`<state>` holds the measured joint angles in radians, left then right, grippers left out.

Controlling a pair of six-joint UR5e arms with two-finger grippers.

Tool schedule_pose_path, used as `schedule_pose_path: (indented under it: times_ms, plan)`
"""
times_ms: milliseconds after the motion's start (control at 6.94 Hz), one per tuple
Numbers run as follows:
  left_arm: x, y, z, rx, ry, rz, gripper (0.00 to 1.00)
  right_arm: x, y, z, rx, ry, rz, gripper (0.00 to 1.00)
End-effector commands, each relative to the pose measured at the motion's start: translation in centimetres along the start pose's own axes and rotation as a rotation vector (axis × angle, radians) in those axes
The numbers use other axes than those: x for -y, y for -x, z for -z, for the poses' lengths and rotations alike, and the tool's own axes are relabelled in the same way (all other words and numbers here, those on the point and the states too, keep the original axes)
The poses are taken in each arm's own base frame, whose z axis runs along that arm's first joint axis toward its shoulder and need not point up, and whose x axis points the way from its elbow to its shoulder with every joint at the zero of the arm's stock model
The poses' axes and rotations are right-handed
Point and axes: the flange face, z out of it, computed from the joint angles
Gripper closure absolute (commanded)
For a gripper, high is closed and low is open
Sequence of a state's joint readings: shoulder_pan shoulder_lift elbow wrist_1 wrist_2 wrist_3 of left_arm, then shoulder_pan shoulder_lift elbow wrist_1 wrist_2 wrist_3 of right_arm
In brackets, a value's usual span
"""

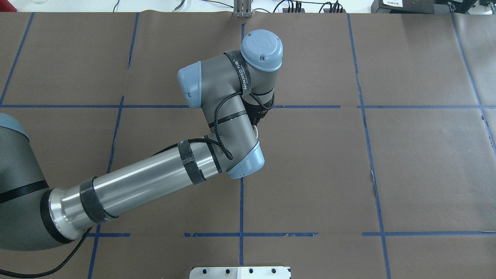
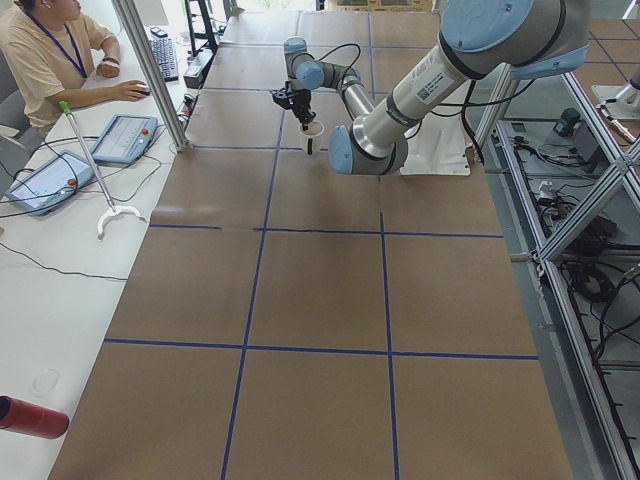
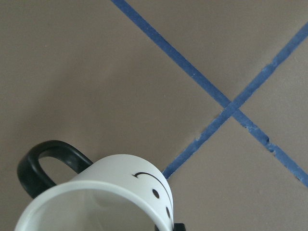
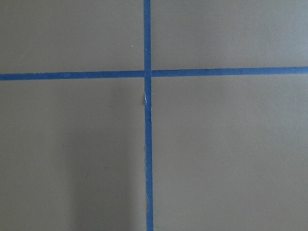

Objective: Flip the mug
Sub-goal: 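Rotate the left wrist to turn the mug upright and lower it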

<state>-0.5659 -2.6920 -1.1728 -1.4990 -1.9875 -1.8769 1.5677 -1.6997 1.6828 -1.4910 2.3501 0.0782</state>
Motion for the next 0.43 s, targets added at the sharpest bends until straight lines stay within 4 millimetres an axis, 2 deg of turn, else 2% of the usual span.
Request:
schedule_pose_path:
  times_ms: [0,288]
  plan:
    - [-0.47,-0.14,-0.90,0.016,0.000,-0.019,1.00,0.00,0.00,0.00,0.000,0.000,0.000,0.00]
    - [-0.80,0.05,-1.31,0.020,0.004,-0.035,1.00,0.00,0.00,0.00,0.000,0.000,0.000,0.00]
